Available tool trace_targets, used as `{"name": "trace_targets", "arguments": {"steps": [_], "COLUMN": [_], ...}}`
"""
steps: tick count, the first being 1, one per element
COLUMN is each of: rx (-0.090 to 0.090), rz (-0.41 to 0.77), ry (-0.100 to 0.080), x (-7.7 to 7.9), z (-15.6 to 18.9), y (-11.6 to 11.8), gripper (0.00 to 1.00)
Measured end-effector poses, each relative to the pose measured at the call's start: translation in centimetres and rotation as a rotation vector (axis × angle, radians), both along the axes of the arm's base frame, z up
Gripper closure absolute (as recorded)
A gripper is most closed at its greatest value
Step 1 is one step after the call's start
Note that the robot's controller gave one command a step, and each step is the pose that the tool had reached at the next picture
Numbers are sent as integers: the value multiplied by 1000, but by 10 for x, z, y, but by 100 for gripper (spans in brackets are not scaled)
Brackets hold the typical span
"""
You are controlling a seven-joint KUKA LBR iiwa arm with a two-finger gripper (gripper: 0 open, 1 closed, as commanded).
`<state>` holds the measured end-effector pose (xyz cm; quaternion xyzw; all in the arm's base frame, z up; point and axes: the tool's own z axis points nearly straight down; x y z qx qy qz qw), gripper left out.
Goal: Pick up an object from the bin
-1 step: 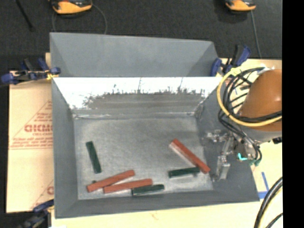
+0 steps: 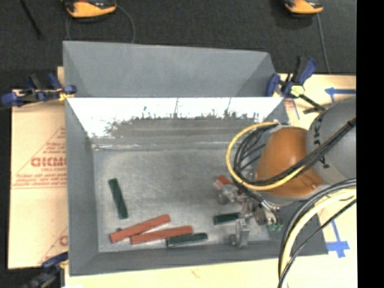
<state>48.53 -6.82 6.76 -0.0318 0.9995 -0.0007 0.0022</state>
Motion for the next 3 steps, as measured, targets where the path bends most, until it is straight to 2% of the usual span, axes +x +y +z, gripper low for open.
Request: {"name": "trace_targets", "arguments": {"steps": [1, 2, 3], "rx": [-2, -3, -3], "rz": [4, 99, 637], "ry": [-3, -7, -3], "x": [1, 6, 19], "z": [3, 168, 235], "y": [-1, -11, 24], "gripper": [100, 100, 100]}}
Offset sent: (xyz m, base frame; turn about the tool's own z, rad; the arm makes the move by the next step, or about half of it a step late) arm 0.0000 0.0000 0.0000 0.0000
